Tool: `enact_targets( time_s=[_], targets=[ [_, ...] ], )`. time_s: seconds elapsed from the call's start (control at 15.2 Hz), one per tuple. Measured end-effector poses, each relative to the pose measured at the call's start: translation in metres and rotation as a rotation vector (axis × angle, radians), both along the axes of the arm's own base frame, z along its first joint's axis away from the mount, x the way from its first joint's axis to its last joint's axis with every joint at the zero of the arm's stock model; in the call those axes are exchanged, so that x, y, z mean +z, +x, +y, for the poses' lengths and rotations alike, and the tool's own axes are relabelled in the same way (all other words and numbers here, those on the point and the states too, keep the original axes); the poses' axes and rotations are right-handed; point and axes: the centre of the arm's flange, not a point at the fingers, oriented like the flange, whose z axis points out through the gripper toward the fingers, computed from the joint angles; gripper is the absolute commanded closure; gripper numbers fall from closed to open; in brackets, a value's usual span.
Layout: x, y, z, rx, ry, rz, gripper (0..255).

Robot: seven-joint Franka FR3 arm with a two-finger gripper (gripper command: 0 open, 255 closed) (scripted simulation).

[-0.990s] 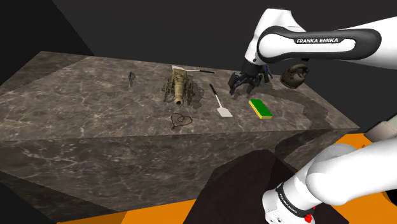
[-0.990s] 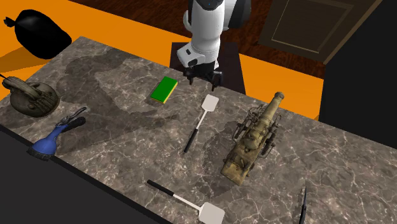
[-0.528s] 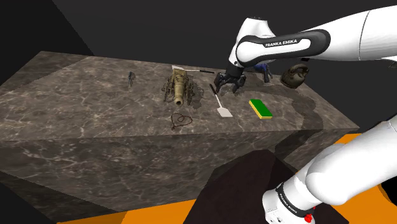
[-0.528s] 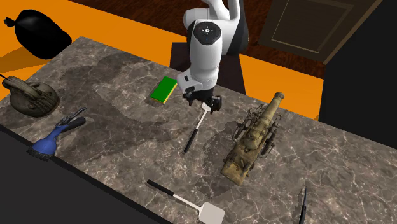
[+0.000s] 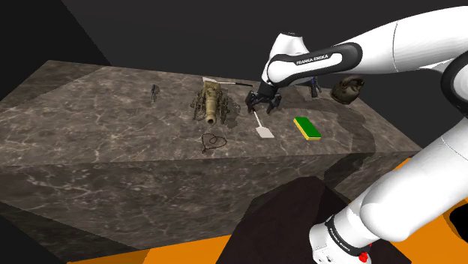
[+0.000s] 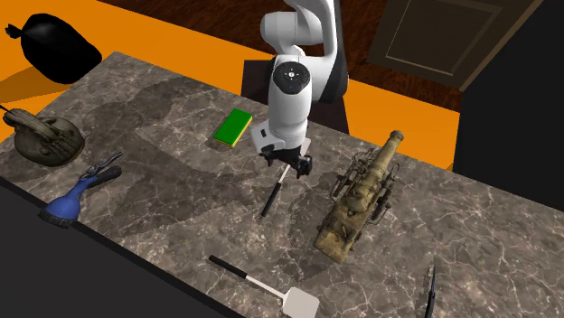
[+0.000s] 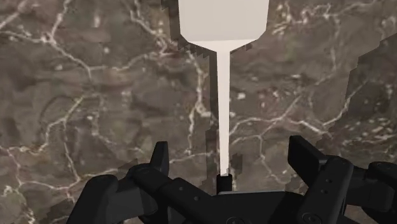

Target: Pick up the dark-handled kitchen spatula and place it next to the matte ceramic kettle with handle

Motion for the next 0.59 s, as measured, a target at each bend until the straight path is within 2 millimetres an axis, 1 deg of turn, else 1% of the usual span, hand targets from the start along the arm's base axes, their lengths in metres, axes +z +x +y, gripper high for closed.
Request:
enact_targets(
  time_s=[0.2, 0.53, 0.59],
  targets=[
    [-0.0114, 0.0005, -0.0008, 0.0, 0.0, 0.0, 0],
    [-0.0136, 0.0008, -0.0005, 0.0, 0.0, -0.001, 0],
    [-0.0136, 0.0008, -0.0005, 0.0, 0.0, -0.001, 255]
  ],
)
